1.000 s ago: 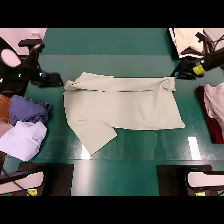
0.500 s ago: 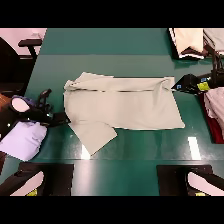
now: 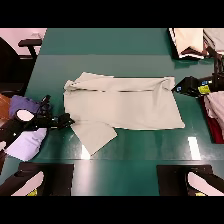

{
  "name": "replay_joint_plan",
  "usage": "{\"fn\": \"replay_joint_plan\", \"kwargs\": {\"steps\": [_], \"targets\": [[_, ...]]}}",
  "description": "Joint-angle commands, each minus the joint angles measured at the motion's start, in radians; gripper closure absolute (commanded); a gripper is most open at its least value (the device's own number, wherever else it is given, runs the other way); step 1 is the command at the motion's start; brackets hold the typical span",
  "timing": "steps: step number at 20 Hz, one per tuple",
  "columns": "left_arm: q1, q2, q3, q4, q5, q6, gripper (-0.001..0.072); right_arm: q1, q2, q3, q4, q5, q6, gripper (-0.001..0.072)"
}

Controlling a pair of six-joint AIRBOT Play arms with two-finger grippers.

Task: Fold the shirts.

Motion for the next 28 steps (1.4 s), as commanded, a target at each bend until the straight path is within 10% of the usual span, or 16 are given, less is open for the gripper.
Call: {"fn": "replay_joint_plan", "kwargs": {"steps": [1,8,11,17,20,28], "targets": [[0.0,0.003,0.021,-0.058,0.023,0.033,0.0681,-0.059,0.018,-0.056,-0.008,0.036,0.0,0.0285],[0.0,0.003,0.175,-0.048,-0.057,0.067,0.0681,-0.439,0.105,-0.466,-0.117,0.028,0.0,0.0124],[0.0,0.003,0.177,-0.046,-0.056,0.067,0.0681,-0.536,0.041,-0.576,-0.018,-0.028,-0.054,0.0264],[0.0,0.003,0.177,-0.047,-0.061,0.066,0.0681,-0.403,-0.119,-0.561,0.082,-0.195,-0.081,0.0301],[0.002,0.008,0.209,0.0,-0.115,0.062,0.0682,-0.314,-0.143,-0.473,0.079,-0.19,-0.113,0.0699],[0.002,0.246,0.85,0.245,-0.318,0.006,0.0682,-0.267,0.221,0.023,0.074,-0.104,-0.134,0.0696]]}}
